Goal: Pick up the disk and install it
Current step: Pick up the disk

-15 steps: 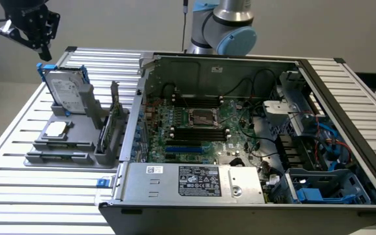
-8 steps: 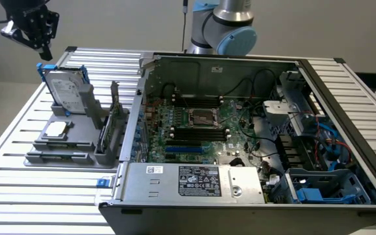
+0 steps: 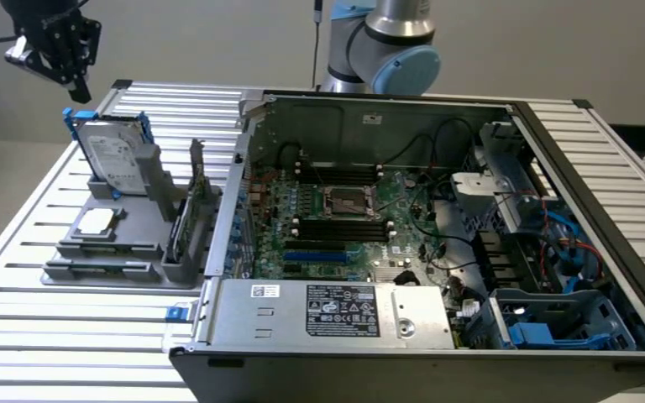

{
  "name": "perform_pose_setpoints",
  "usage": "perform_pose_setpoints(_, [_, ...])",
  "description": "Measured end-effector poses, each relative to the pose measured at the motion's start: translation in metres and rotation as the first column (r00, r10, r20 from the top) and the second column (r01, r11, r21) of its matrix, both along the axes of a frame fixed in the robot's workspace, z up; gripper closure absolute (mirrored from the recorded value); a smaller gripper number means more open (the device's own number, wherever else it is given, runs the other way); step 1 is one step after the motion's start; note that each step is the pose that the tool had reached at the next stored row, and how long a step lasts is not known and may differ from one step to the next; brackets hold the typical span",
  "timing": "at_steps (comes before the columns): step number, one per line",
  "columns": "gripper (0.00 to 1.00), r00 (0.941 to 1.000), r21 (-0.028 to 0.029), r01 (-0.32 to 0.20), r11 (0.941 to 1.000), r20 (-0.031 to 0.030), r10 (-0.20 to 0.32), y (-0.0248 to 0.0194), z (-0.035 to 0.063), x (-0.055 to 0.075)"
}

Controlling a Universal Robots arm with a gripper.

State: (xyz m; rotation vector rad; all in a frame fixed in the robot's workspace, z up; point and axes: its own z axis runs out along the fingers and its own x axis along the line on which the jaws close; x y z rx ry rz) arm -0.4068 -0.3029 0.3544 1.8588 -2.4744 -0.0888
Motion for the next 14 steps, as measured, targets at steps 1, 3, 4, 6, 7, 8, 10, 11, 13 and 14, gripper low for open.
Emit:
perform_pose_setpoints(1, [0.89,1.0,0.0002,-0.001,1.0,0.0001,0.001,0.0012,-0.0003,-0.001])
perform_pose_setpoints(3, [0.89,1.0,0.0001,-0.005,1.0,-0.0001,0.005,0.0041,-0.0006,-0.002])
perform_pose_setpoints(4, [0.89,1.0,0.0,-0.007,1.0,-0.0002,0.007,0.0052,-0.0009,-0.003])
perform_pose_setpoints(6, [0.89,0.9999,0.0,-0.016,0.9999,-0.0001,0.016,0.0066,-0.0014,-0.005])
perform_pose_setpoints(7, [0.89,0.9998,-0.0001,-0.022,0.9998,0.0,0.022,0.007,-0.0017,-0.006])
perform_pose_setpoints(8, [0.89,0.9996,-0.0006,-0.029,0.9996,0.0,0.029,0.0074,-0.0019,-0.007])
perform_pose_setpoints(10, [0.89,0.999,-0.0029,-0.044,0.999,-0.0002,0.044,0.0082,-0.0024,-0.008])
perform_pose_setpoints(11, [0.89,0.9987,-0.005,-0.051,0.9987,-0.0004,0.051,0.0087,-0.0025,-0.009])
perform_pose_setpoints(13, [0.89,0.9978,-0.0122,-0.067,0.9977,-0.001,0.067,0.0096,-0.0028,-0.01])
perform_pose_setpoints(14, [0.89,0.9972,-0.0168,-0.075,0.9971,-0.0012,0.075,0.01,-0.0031,-0.011])
